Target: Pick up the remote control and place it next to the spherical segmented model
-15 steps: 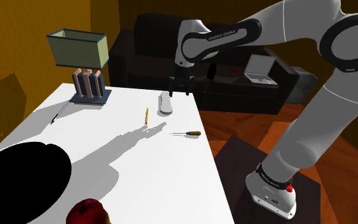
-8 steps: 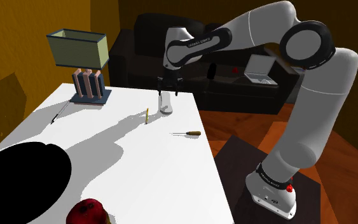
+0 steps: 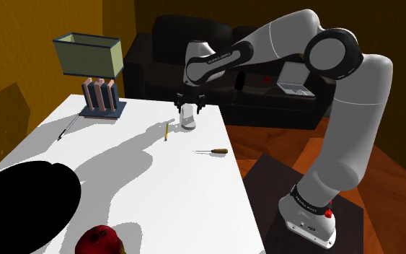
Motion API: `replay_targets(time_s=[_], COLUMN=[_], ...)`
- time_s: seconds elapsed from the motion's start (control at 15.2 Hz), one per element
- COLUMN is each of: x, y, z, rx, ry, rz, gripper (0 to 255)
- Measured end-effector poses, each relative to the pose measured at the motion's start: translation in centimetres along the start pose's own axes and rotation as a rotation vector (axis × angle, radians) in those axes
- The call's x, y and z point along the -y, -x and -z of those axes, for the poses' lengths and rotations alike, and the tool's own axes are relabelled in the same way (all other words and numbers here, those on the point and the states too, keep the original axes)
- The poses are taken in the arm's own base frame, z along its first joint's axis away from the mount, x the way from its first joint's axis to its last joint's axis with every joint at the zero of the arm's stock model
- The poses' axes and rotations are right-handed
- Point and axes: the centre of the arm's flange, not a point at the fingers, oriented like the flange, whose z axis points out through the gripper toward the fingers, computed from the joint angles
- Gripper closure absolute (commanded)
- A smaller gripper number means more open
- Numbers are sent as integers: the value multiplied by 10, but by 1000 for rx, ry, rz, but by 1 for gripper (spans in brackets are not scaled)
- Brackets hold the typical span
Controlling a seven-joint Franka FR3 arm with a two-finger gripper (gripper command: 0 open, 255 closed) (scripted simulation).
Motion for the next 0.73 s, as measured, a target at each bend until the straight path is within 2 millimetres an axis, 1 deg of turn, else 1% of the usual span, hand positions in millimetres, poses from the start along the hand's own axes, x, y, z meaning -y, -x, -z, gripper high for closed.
replay_targets(time_s=[0.2, 0.46, 0.53, 0.73], x=[0, 1, 1, 1], y=[1, 0, 0, 0], z=[-9, -10, -10, -10], rx=[0, 0, 0, -1], ry=[0, 0, 0, 0], rz=[0, 0, 0, 0], gripper=[0, 0, 255, 255])
